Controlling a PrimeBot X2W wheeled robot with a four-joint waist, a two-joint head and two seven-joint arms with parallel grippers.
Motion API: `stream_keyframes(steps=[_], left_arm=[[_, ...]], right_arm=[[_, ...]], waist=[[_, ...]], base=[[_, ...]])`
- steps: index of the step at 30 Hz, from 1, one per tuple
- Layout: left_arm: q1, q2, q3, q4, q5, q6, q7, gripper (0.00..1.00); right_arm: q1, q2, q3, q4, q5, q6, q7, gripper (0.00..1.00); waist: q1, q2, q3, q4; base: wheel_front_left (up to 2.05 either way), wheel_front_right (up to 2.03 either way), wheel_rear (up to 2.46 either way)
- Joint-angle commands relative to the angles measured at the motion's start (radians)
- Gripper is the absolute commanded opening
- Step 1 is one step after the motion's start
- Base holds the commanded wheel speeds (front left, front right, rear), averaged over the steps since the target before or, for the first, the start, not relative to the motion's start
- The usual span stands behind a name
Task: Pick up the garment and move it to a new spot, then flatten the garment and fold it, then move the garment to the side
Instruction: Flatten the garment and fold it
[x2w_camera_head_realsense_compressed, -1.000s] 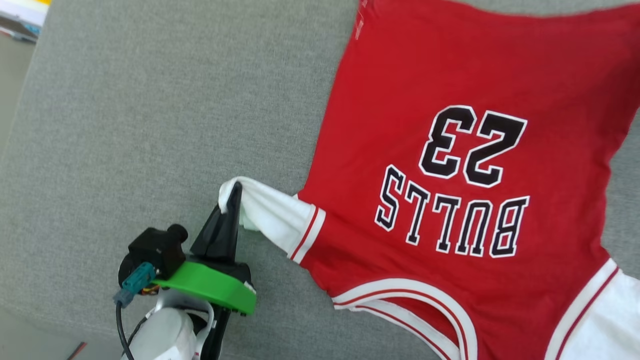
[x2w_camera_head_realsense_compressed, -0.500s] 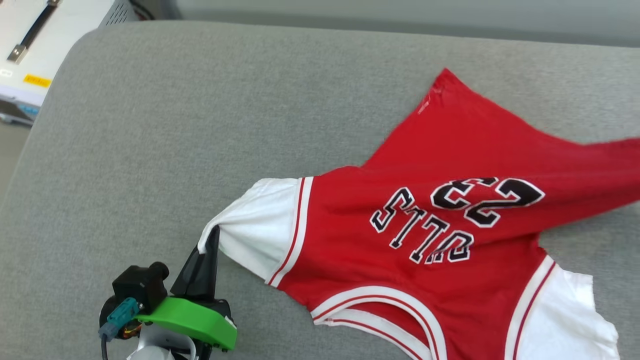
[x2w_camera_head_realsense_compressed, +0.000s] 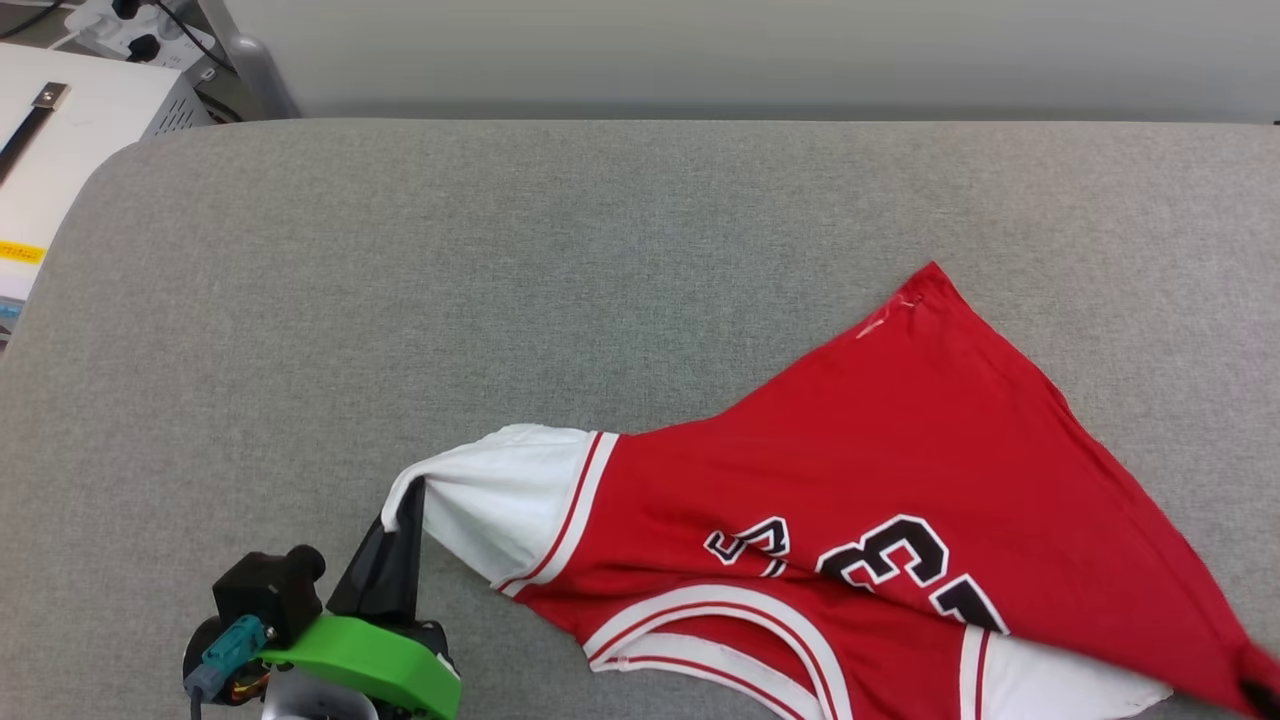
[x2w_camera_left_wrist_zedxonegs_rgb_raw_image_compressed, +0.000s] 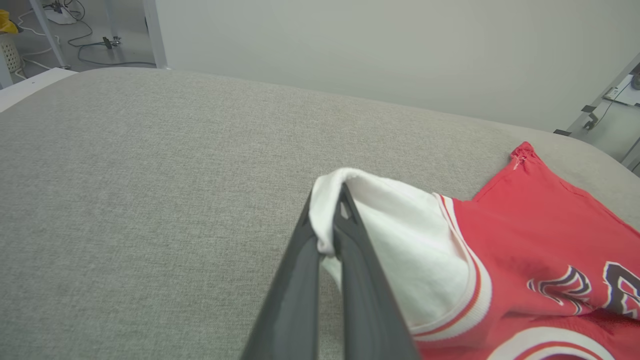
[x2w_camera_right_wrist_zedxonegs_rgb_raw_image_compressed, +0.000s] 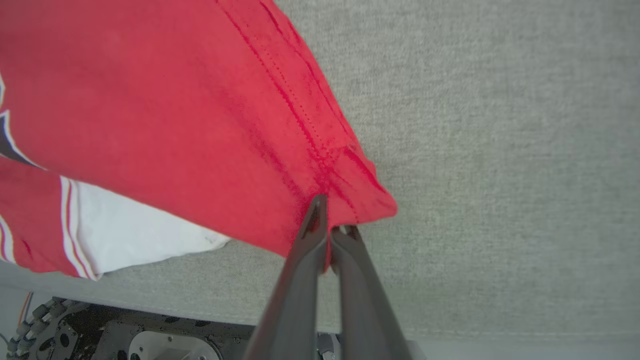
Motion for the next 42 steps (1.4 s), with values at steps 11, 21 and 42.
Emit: stream_keyframes(steps=[11, 21, 42], left_arm=[[0.013, 0.016, 0.006, -0.001, -0.010, 0.016, 0.002, 0.00], [-0.020, 0.010, -0.008, -0.010, 0.000, 0.015, 0.000, 0.00], [-0.187, -0.050, -0.066, -0.032, 0.054, -0.025, -0.024, 0.00]], right_arm=[[0.027, 0.138, -0.060, -0.048, -0.137, -0.001, 0.011, 1.00], [-0.163, 0.060, -0.120, -0.224, -0.212, -0.001, -0.010, 1.00], [-0.954, -0.047, 0.457, 0.104, -0.208, -0.001, 0.389, 1.00]], waist=[[0.0001, -0.0001, 0.004, -0.015], [0.0001, -0.0001, 0.036, 0.011], [0.0001, -0.0001, 0.243, 0.155]], base=[[0.00, 0.00, 0.00], [0.00, 0.00, 0.00], [0.00, 0.00, 0.00]])
